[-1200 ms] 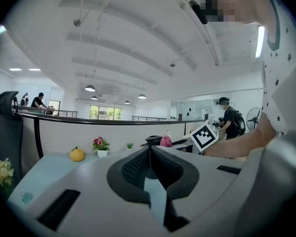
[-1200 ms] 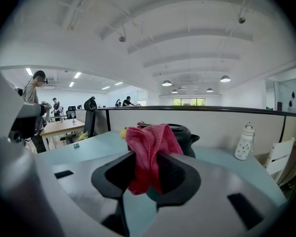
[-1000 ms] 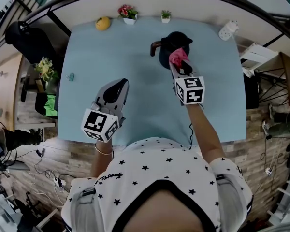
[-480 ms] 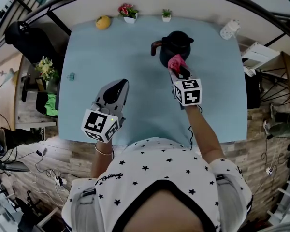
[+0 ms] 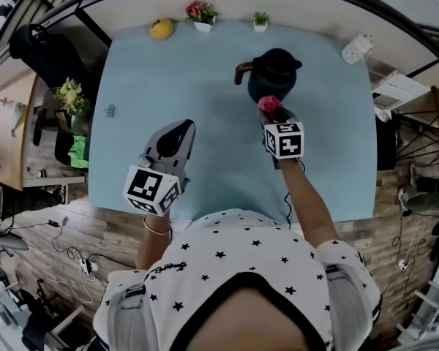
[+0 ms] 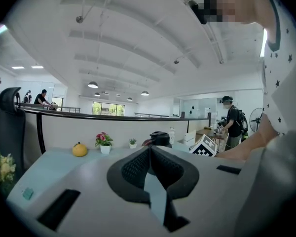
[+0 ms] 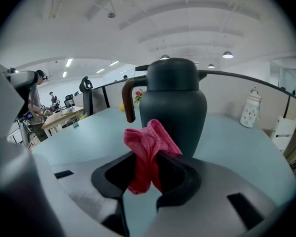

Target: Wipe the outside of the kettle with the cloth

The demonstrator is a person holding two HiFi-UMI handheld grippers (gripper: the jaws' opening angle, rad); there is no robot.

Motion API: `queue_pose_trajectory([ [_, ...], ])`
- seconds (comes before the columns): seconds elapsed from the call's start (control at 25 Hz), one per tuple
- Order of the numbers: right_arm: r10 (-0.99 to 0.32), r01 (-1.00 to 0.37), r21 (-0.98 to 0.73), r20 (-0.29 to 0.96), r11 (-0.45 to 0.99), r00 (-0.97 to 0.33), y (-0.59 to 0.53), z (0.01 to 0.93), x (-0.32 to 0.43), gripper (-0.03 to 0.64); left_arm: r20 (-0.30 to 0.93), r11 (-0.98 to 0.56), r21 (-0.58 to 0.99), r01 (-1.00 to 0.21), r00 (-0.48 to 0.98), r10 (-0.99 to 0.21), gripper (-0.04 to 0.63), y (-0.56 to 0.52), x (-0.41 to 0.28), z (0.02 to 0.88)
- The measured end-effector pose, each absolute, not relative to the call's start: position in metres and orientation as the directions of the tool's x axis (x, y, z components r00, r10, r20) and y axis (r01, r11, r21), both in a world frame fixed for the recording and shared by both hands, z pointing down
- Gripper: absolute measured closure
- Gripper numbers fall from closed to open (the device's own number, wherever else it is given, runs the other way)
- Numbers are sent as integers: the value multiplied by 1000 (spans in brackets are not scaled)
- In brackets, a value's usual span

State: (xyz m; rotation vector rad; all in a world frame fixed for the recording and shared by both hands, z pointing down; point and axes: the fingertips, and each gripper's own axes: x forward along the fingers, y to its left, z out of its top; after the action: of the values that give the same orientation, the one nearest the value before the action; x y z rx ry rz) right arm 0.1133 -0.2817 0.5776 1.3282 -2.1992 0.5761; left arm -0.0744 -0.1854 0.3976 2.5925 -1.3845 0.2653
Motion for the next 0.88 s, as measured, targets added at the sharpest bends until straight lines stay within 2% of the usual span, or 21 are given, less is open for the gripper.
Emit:
queue_pose_trajectory([
  [0.44,-607,-900,-108,703,423,-369,-282,626,116,491,265,-529,93,-844,533,-803,563,-193,-78,407],
  [0.88,-612,-894,-69,706,442,-357,-280,628,115,490,261,-537,98,-838,542,-799,563,-194,-76,408],
])
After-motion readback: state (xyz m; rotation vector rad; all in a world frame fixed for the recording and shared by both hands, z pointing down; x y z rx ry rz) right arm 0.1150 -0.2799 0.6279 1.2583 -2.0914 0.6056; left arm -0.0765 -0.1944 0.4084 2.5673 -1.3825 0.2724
